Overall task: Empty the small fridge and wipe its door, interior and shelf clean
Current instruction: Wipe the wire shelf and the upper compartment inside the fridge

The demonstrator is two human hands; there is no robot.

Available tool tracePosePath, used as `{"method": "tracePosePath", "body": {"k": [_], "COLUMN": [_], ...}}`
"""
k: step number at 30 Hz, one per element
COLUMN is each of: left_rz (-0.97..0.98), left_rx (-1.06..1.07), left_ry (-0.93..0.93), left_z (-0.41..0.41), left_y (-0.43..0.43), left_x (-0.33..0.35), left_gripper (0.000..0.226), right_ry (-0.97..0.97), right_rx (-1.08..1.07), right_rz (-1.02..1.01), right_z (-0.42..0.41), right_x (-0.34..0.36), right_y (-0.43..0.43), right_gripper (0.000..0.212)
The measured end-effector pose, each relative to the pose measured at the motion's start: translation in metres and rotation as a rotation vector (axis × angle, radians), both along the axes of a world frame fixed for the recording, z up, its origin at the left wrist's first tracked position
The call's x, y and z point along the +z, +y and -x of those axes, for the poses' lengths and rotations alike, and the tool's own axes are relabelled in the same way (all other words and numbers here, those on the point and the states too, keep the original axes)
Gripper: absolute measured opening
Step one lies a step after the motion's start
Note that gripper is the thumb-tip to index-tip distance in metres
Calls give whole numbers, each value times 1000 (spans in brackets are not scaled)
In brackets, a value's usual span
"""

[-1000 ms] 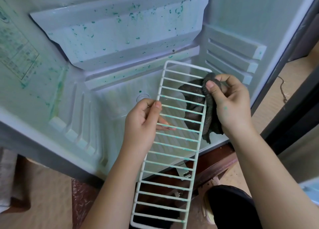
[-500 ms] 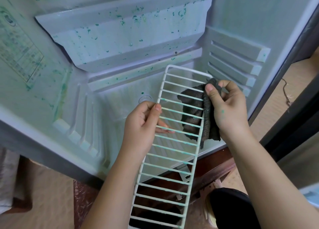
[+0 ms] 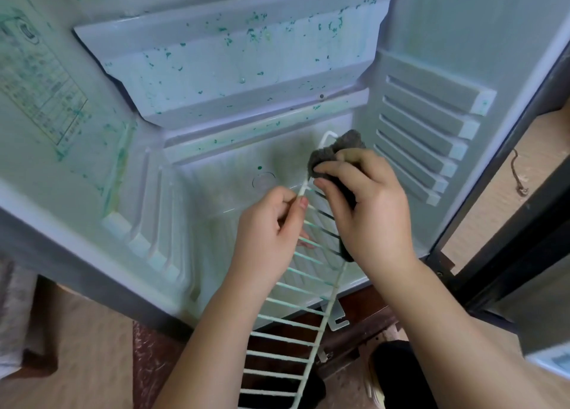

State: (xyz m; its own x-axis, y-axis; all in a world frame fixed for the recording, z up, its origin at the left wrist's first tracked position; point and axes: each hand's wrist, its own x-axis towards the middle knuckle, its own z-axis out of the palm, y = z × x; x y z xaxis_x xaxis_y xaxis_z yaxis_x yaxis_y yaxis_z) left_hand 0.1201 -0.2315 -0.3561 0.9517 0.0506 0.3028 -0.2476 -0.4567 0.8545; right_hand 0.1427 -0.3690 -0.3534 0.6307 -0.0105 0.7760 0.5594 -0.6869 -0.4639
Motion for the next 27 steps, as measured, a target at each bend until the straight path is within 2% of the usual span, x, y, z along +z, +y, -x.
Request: {"method": "tracePosePath", "body": {"k": [5, 9, 14, 17, 19, 23, 27], "left_rz": [-111, -169, -188, -155, -130, -73, -171], "left_rx": [1, -17, -13, -11, 19, 84, 47], "left_ry": [-48, -74, -73, -37, -30, -44, -87], "left_z": [1, 2, 2, 3, 3, -1, -1], "left_y": [1, 3, 5, 4, 8, 21, 17], "left_x": [-1, -2, -6, -7, -4, 1, -1], "left_gripper": [21, 24, 24, 22, 19, 19, 23], "right_ry": [78, 243, 120, 133, 185, 426, 283], "right_rx": [57, 42, 63, 48, 39, 8, 48], "right_rz": [-59, -210, -140, -82, -37, -73, -125], "right_z": [3, 5, 2, -1, -5, -13, -8], "right_x": [-1, -2, -9, -13, -21, -40, -28], "right_y": [-1, 4, 6, 4, -2, -17, -6], "right_gripper": [10, 32, 12, 14, 17, 16, 12]}}
